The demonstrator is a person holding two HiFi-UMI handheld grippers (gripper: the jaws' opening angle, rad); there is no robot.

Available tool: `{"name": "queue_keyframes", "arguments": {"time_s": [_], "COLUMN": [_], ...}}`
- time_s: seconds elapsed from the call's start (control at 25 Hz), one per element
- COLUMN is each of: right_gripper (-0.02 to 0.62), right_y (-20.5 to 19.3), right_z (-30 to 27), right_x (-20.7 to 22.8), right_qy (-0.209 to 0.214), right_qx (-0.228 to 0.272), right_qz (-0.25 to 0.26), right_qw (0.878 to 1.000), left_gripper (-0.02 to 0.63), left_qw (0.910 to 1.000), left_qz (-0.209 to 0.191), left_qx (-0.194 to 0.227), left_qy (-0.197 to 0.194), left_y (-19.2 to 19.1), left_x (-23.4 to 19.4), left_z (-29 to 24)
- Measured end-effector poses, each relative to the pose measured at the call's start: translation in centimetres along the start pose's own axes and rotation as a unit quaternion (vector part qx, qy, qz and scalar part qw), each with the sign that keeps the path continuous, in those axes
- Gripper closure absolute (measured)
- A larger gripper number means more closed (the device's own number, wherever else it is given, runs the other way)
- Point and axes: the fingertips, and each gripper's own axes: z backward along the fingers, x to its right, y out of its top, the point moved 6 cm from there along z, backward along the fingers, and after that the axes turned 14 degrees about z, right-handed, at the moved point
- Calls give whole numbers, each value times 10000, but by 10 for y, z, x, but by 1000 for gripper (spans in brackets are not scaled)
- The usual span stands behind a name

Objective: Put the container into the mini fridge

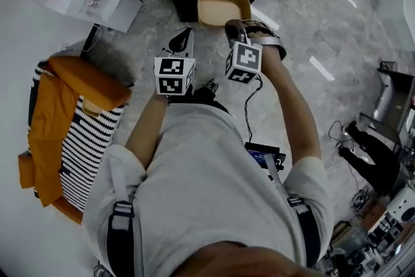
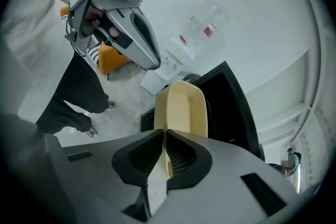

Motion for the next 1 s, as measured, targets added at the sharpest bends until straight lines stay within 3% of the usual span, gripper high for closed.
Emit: {"name": "queue_keyframes", "arguments": {"time_s": [0.28,0.56,0.8,1.0], "right_gripper": [543,543,543,543], "right_y": [-4,-21,-15,-13], "right_z": [-15,-51,-83,-97], "right_x": [-12,-6,-10,-2], "right_qy": [69,38,273,288], "right_qx": [182,155,90,31], "right_qz": [-20,-210,-192,-299], "right_qw": [9998,9997,9994,9991], "left_gripper": [594,594,594,594], "left_qw": [9994,9989,9985,9990], "left_qz": [-41,-61,-314,-77], "left_qx": [-255,-382,-425,-340], "left_qy": [228,251,156,295], "left_y": [-22,-38,-45,-43], "left_x": [-3,-8,-25,-50], "left_z": [1,-33,-46,-57]}}
